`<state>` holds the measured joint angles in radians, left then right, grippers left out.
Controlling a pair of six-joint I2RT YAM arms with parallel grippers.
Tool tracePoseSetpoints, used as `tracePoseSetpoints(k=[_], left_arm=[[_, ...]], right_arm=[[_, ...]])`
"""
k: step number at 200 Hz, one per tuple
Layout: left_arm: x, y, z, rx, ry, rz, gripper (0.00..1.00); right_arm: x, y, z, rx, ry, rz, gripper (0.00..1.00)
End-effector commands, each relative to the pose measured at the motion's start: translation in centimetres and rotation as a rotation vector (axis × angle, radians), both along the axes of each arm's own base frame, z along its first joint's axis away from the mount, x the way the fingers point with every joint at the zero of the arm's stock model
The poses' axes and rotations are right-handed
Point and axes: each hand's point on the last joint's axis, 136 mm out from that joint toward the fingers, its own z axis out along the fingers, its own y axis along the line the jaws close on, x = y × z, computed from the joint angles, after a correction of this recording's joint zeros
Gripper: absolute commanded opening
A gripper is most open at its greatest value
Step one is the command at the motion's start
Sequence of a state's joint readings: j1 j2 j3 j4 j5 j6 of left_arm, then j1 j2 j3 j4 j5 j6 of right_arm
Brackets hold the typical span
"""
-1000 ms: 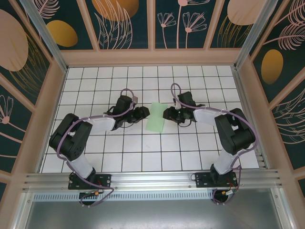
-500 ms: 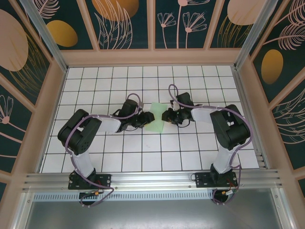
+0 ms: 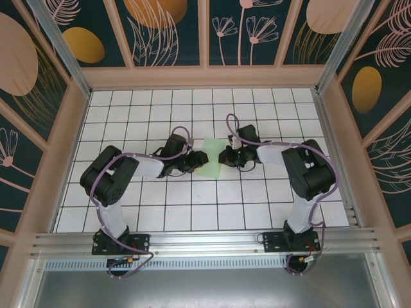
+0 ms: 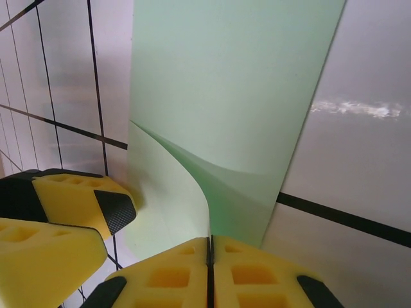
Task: Fold a paper plane with a square sheet of paper (pick it up from the middle)
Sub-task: Fold the triangle a second time at the center of the table.
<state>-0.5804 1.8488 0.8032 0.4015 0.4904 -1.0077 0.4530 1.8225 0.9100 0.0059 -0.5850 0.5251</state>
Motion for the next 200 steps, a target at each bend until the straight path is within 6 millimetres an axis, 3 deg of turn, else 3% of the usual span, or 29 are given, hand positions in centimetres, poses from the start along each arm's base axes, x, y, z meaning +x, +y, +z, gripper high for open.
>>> tracePoseSetpoints(k=[1, 99, 160, 200], left_arm=[[0.7, -1.1, 0.7, -0.034, -0.013, -0.011, 0.46], [0.9, -1.3, -0.3, -0.023, 0.007, -0.015, 0.45], [1.8, -2.5, 1.2, -0.051, -0.047, -0.063, 0.45], [2.3, -2.6, 0.3, -0.022, -0.032, -0.066, 0.45]], right_arm=[[0.5, 0.0, 0.1, 0.014, -0.011, -0.015, 0.09], [0.8, -1.3, 0.0, 0.015, -0.004, -0.084, 0.07], [0.4, -1.3, -0.3, 0.016, 0.005, -0.077, 0.07], [0.3, -1.5, -0.6, 0.008, 0.012, -0.081, 0.07]])
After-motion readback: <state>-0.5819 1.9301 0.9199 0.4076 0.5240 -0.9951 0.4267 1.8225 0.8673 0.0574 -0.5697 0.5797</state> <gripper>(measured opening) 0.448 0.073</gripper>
